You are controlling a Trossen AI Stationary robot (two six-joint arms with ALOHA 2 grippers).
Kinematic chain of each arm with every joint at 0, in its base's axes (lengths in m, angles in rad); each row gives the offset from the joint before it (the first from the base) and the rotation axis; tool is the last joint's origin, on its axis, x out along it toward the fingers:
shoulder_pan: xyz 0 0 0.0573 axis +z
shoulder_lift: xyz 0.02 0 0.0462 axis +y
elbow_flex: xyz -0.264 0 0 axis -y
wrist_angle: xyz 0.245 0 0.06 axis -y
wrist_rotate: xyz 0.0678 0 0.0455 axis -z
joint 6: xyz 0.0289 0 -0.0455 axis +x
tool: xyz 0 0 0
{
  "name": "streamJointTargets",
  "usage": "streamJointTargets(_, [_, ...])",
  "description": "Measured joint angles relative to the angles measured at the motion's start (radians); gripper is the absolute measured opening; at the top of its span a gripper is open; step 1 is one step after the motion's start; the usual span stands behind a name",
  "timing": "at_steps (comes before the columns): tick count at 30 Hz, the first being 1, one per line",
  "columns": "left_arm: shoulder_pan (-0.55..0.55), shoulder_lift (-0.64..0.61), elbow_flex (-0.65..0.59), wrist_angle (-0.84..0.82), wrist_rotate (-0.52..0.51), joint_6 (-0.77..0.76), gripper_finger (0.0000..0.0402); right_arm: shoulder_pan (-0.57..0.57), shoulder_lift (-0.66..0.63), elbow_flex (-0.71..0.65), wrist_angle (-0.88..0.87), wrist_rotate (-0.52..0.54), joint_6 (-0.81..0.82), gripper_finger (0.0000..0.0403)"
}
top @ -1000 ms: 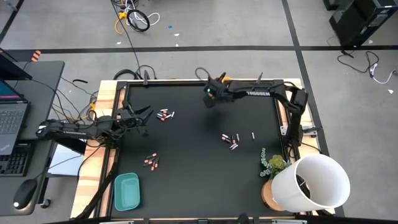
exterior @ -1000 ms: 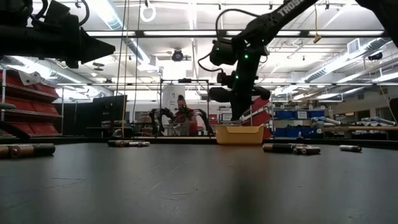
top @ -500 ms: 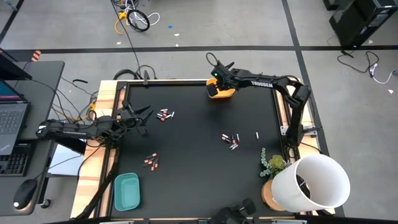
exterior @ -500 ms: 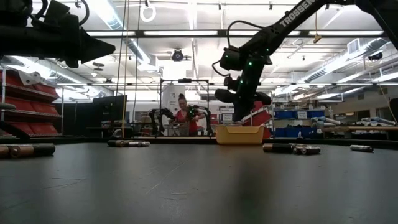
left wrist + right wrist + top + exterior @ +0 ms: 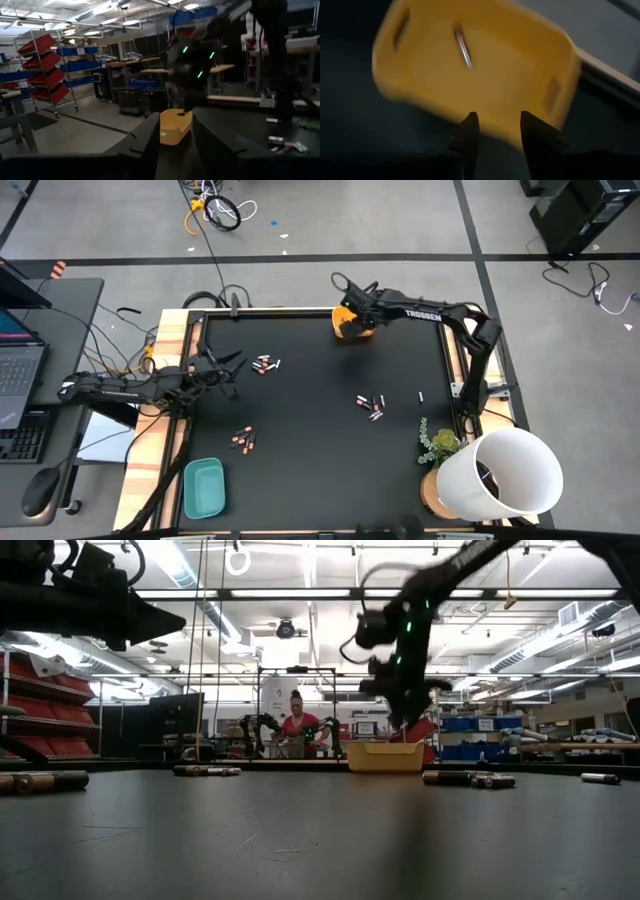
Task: Sort batteries
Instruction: Put the black battery into the green bin
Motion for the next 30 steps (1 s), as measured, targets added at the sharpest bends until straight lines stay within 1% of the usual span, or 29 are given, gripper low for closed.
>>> streamJointTargets(2, [0.000,0.000,0.000,0.001,0.000,0.000,0.0131,0.058,-0.020,0.038,-0.169,0.030,0.037,0.0132])
streamJointTargets(4, [0.000,0.000,0.000,0.003,0.000,0.000,0.0131,0.120,-0.031,0.047,-0.300,0.024,0.096,0.0131])
streamJointTargets(7, [0.000,0.000,0.000,0.004,0.000,0.000,0.0131,0.215,-0.042,0.001,-0.369,-0.015,0.187,0.0131])
streamJointTargets(12, [-0.001,0.000,0.000,-0.016,0.002,-0.034,0.0131,0.346,-0.044,-0.184,-0.367,-0.143,0.353,0.0131])
streamJointTargets(15, [-0.001,0.000,0.000,-0.059,0.022,-0.057,0.0131,0.405,-0.080,-0.283,-0.359,-0.158,0.496,0.0131])
streamJointTargets(18, [-0.001,0.000,0.000,-0.075,0.024,-0.059,0.0131,0.481,-0.156,-0.361,-0.329,-0.191,0.625,0.0132])
streamJointTargets(25, [-0.001,0.000,0.000,-0.056,0.029,-0.060,0.0131,0.620,-0.362,-0.552,-0.295,-0.208,0.943,0.0131])
streamJointTargets(30, [-0.001,0.000,0.000,-0.058,0.030,-0.060,0.0131,0.685,-0.456,-0.649,-0.265,-0.182,1.089,0.0129])
